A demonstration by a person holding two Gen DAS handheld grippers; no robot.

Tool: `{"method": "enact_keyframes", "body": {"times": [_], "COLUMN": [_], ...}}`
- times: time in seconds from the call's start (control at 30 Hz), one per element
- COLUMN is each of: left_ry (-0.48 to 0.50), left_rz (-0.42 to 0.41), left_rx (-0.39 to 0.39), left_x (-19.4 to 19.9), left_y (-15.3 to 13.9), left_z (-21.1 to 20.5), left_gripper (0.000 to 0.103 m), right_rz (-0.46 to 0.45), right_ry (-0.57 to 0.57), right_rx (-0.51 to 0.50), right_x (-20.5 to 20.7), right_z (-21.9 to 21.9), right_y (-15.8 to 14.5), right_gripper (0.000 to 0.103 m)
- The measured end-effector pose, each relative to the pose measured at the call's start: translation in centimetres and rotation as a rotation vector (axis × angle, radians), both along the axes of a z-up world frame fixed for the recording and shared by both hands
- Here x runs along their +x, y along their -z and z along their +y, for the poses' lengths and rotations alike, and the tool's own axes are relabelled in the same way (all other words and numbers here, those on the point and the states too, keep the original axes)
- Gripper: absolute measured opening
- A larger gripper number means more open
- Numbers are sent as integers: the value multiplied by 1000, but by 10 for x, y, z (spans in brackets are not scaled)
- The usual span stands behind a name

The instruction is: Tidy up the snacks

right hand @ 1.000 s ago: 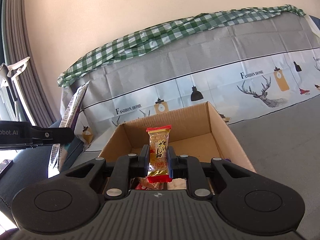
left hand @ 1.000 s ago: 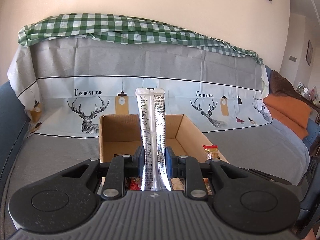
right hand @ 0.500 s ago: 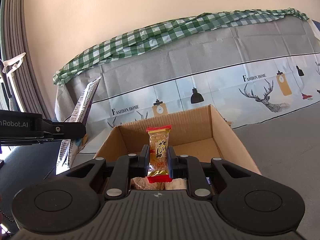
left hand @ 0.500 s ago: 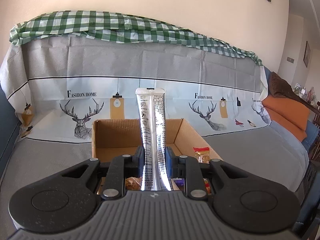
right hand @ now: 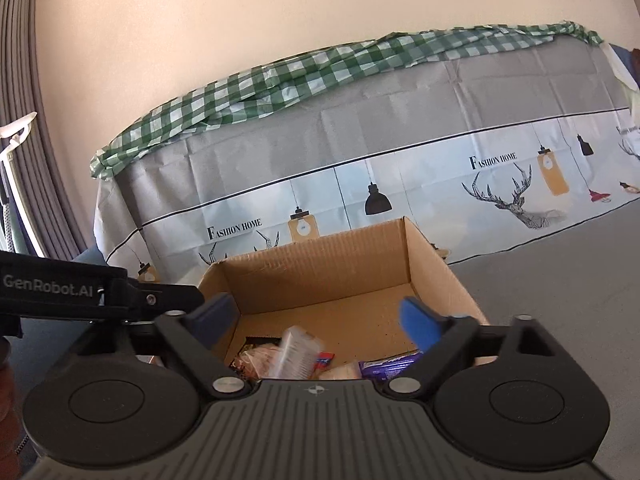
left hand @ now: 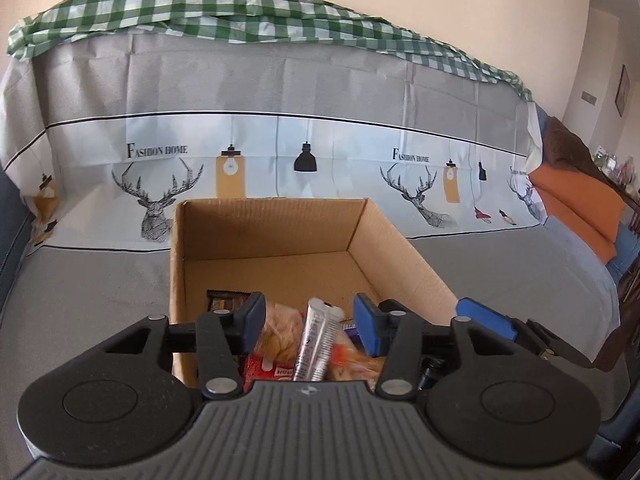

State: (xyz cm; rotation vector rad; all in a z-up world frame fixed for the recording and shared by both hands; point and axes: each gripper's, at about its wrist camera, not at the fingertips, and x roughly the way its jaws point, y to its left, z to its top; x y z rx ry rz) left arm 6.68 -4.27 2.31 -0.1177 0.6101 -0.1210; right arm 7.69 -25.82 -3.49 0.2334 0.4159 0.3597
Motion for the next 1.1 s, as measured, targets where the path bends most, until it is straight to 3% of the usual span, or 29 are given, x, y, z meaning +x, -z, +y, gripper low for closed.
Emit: {"method": "enact_keyframes", "body": {"times": [0.1,0.27,0.37,0.5,0.67,0.9,1.1], "left_ry": [-23,-62,-71,-79,-90,-81,-157], "left_rz": [1,-2,-12,-32,-55,-16,25], "left_rx": [1,-5,12,36,128,103,70], "left_x": [-10,-32,-47,-67,-92,-120,-141], "left_y": [-3,-10,-11,-11,-9,-3,16], "left_z": [5,11,11,7,-10,-16,-11], "left_gripper": [61,80,84,85,86,95,102], "right_rz": [-8,-17,13,54,69,98,80], "right_ry": [0,19,54,100,149,190,196], "right_rx": [-31,-57,-29,-8,-11,-42,-115], "right_x": [-4,-15,-22,-40,-67,-88,-108], "right_z": [3,2,-7,-20,-33,-38,-33], "right_y": [-1,-6,-8,-10,-15,-19,-23], "right_gripper": [102,102,102,102,102,102,102]}}
